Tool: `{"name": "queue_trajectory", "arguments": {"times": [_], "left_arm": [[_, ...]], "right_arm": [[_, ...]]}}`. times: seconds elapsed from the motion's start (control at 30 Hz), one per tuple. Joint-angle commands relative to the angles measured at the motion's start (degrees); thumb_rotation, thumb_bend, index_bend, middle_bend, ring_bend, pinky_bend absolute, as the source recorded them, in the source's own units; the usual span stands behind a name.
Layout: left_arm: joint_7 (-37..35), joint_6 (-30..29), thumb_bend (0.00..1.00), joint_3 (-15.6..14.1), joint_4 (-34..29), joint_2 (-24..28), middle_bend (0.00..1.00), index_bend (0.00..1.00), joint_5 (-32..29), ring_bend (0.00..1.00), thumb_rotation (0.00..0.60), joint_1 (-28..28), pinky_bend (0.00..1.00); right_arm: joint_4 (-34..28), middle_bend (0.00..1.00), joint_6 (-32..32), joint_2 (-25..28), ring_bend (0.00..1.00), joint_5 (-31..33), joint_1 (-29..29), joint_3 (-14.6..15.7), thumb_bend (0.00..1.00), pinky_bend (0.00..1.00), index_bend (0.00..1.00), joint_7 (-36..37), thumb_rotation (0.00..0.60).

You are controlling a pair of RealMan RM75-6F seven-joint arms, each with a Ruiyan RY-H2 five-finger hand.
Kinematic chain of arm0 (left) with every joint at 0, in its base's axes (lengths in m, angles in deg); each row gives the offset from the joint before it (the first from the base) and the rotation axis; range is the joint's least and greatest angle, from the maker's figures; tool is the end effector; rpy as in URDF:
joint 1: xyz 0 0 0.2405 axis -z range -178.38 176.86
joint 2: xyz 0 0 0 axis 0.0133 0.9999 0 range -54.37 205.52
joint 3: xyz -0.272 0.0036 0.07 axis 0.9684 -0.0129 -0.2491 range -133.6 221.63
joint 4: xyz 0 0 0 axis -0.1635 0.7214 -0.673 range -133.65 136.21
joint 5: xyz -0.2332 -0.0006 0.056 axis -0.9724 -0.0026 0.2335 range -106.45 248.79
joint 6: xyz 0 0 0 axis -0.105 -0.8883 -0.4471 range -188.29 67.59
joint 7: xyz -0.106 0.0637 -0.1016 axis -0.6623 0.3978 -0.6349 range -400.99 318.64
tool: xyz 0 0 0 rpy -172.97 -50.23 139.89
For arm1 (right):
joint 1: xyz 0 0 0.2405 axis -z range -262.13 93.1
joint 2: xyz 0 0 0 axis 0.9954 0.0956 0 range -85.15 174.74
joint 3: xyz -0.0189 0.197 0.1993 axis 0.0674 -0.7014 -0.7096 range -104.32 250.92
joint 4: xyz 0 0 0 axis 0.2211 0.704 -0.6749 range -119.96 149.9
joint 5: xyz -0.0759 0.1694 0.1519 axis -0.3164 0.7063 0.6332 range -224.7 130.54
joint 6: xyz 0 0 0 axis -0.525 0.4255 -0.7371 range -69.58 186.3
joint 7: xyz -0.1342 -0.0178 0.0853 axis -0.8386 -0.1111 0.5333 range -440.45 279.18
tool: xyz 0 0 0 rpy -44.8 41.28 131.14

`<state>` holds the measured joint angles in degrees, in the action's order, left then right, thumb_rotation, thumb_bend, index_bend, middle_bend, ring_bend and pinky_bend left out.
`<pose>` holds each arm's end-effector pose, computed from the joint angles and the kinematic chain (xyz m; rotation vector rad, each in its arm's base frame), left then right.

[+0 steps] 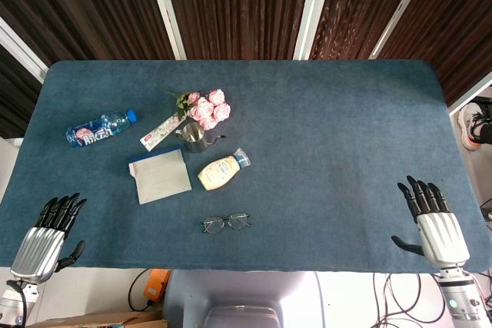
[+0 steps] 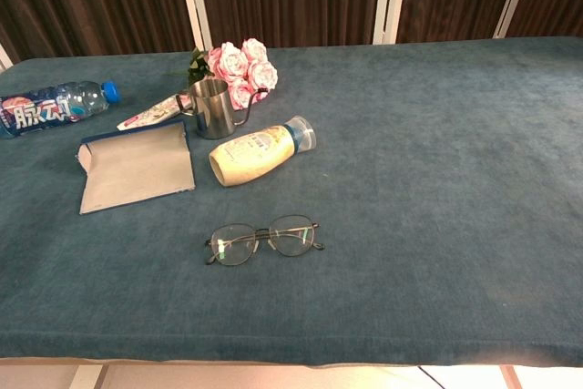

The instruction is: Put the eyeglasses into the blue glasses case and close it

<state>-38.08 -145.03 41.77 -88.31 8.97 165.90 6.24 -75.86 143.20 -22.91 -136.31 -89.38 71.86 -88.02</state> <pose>-0.3302 0.1904 0.1082 -1.6110 -0.8346 -0.9065 -0.3380 -0.1951 0.1150 1.4811 -0.8264 0.8496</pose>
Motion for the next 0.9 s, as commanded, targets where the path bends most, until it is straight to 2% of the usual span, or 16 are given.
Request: {"name": "queue_trajectory", "arguments": {"times": [0.03, 0.23, 0.4, 0.57, 0.63, 0.67, 0.77, 0.9], "left_arm": [[-0.55, 0.21, 0.35, -0.44, 0.25, -0.88, 0.00, 0.00, 1.03, 0.00, 0.600, 0.28, 0.02], [-3.76, 1.95, 0.36, -3.33, 1.11, -4.34, 0.02, 0.02, 7.23, 0.01, 0.600, 2.26, 0.07], [-5.44, 3.70, 0.36, -2.85, 0.31, -10.58, 0.07, 0.09, 8.24, 0.06, 0.600, 4.12, 0.11], [-4.39, 5.49, 0.37, -2.27, -1.69, -11.59, 0.10, 0.13, 7.53, 0.07, 0.600, 5.17, 0.13], [-1.77, 7.06, 0.37, -1.34, -3.67, -12.81, 0.10, 0.15, 7.13, 0.07, 0.600, 6.27, 0.13], [1.72, 9.93, 0.37, 0.04, -5.67, -14.87, 0.10, 0.17, 6.21, 0.07, 0.600, 7.99, 0.13], [10.37, 14.85, 0.37, 3.10, -8.33, -18.42, 0.11, 0.20, 1.46, 0.08, 0.600, 10.17, 0.13], [18.20, 19.88, 0.37, 5.83, -9.73, -22.59, 0.12, 0.27, -4.84, 0.08, 0.600, 12.67, 0.13]], "right_arm": [[-0.05, 0.00, 0.10, 0.05, 0.00, -0.12, 0.06, 0.03, 0.18, 0.00, 0.00, 0.05, 0.600], [-0.01, 0.00, -0.07, 0.20, 0.00, -0.61, 0.21, 0.56, 0.18, 0.00, 0.00, -0.50, 0.600], [-0.15, 0.00, 0.55, 0.47, 0.00, -0.97, 0.54, 0.66, 0.18, 0.00, 0.00, 0.05, 0.600], [-0.20, 0.00, 0.62, 0.62, 0.00, -1.05, 0.54, 0.62, 0.18, 0.00, 0.00, 0.46, 0.600], [-0.35, 0.00, 0.38, 0.93, 0.00, -0.75, 0.45, 0.48, 0.18, 0.00, 0.00, 1.05, 0.600], [-0.62, 0.00, 0.47, 1.30, 0.00, -0.35, 0.44, 0.12, 0.18, 0.00, 0.00, 1.83, 0.600], [-0.76, 0.00, 0.03, 1.77, 0.00, -0.20, 0.26, 0.06, 0.18, 0.00, 0.00, 2.55, 0.600], [-0.94, 0.00, -0.42, 2.21, 0.00, 0.43, 0.10, -0.23, 0.18, 0.00, 0.00, 3.13, 0.600]]}}
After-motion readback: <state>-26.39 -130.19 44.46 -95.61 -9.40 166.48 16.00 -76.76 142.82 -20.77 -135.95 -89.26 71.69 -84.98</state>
